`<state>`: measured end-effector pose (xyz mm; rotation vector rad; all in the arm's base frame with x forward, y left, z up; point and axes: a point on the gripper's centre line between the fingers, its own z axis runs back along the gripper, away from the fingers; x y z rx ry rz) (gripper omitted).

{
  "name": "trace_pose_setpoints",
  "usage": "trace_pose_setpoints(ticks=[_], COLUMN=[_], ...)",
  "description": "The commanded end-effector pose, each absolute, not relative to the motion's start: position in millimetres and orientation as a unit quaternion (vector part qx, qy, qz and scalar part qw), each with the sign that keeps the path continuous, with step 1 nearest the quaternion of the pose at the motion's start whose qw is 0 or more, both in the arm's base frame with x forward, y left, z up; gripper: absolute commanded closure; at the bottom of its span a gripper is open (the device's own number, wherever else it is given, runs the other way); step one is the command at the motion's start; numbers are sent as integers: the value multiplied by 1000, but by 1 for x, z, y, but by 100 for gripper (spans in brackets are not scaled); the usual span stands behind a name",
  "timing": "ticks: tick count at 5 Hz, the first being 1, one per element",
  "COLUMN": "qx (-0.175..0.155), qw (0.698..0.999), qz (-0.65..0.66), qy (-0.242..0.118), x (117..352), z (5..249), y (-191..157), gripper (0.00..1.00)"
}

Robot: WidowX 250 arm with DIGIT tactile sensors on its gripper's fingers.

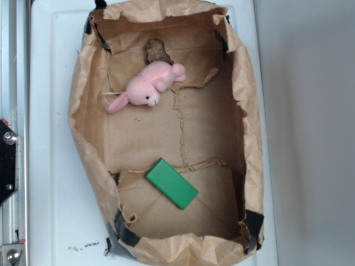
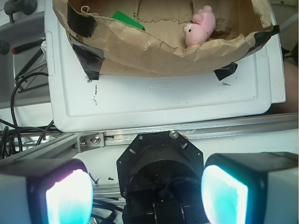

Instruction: Grab the pink bunny.

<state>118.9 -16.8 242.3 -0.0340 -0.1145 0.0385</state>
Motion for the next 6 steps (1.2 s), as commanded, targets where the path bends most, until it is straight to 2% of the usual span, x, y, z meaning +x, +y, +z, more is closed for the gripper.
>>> trace_pose_setpoints(ticks=[1,2,3,5,6], qx=[-17,-16,-6,1,10], qw=[998,998,995,993,992], qz=[19,41,67,84,96], qy=[-57,-53,-72,-85,-86], x=[119,155,184,213,215], z=[242,238,235,224,217], y=[-17,-13,-7,4,12], gripper=[0,0,0,0,0])
